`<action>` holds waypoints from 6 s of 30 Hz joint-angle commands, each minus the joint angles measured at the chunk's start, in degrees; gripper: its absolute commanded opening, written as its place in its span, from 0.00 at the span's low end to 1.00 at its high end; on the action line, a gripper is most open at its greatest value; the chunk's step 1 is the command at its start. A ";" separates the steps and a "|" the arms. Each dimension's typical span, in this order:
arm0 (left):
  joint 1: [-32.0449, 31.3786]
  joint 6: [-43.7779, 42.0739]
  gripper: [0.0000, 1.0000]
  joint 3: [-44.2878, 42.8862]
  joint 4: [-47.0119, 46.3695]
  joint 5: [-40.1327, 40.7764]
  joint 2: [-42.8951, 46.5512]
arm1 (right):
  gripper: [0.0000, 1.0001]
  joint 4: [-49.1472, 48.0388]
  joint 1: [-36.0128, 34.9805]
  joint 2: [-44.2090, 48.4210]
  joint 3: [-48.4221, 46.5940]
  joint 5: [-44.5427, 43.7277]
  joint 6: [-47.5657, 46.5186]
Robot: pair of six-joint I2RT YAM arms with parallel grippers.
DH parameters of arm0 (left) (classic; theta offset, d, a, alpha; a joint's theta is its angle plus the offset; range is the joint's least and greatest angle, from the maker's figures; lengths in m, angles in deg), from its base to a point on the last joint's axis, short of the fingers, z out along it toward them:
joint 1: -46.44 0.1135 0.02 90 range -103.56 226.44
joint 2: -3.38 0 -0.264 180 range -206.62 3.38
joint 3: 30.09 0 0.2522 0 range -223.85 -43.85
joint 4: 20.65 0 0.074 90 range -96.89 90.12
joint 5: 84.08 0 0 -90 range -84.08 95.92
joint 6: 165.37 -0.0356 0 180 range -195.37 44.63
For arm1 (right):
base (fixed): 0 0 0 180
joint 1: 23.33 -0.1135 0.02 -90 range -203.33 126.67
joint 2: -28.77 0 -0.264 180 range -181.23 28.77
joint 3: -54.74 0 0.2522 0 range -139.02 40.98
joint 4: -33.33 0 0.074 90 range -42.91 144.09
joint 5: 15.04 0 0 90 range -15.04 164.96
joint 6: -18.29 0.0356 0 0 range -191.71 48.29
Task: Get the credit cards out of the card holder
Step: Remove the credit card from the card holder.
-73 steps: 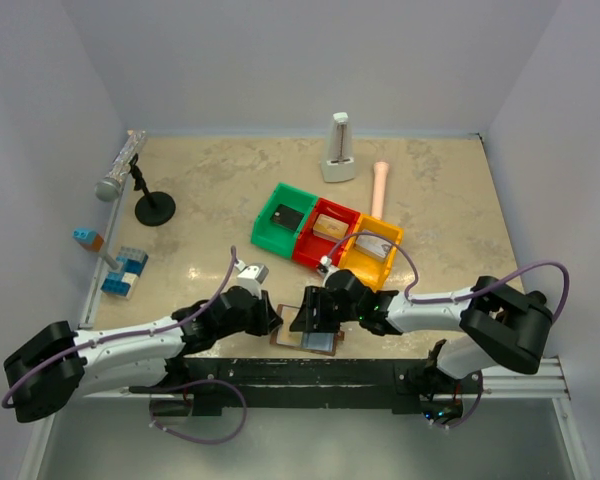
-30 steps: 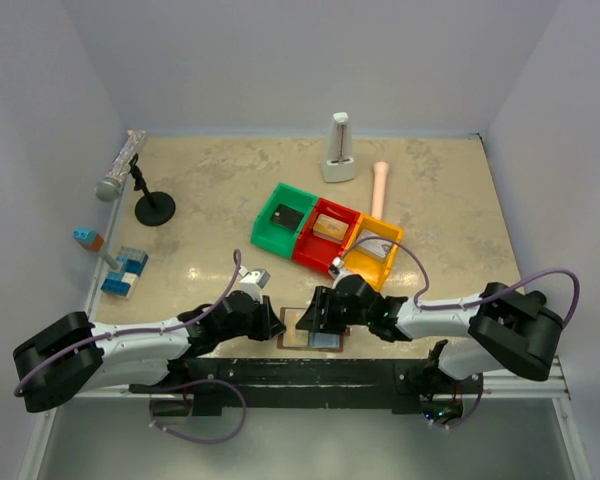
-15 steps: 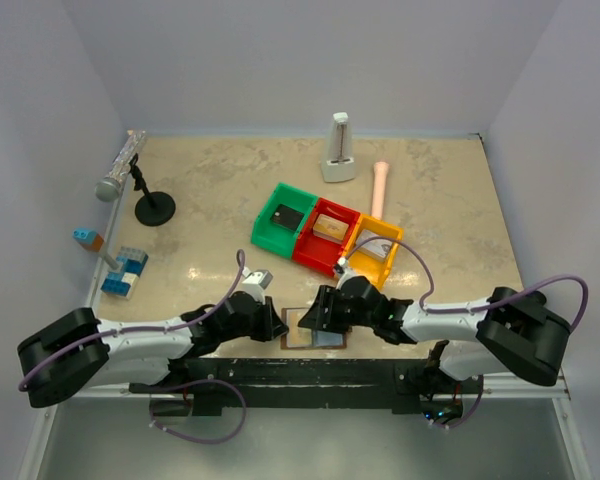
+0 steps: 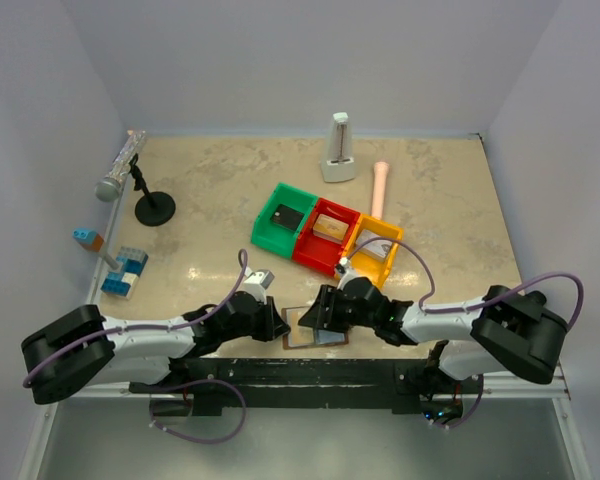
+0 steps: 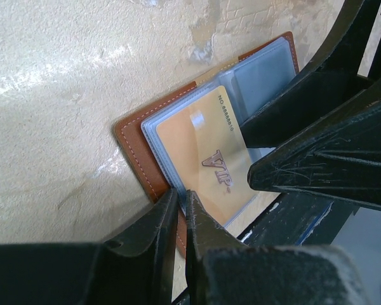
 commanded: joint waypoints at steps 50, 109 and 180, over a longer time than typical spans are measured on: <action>-0.57 0.64 0.15 1.74 -1.54 -0.29 -1.76 | 0.44 -12.99 0.34 -3.78 -0.68 9.82 -3.03; -0.57 2.84 0.00 1.47 2.15 1.55 -2.73 | 0.34 -1.20 5.18 8.70 3.19 7.71 -6.37; 5.85 -17.90 0.60 -10.57 3.40 -13.99 28.99 | 0.00 47.67 8.08 24.27 -24.49 34.59 -36.43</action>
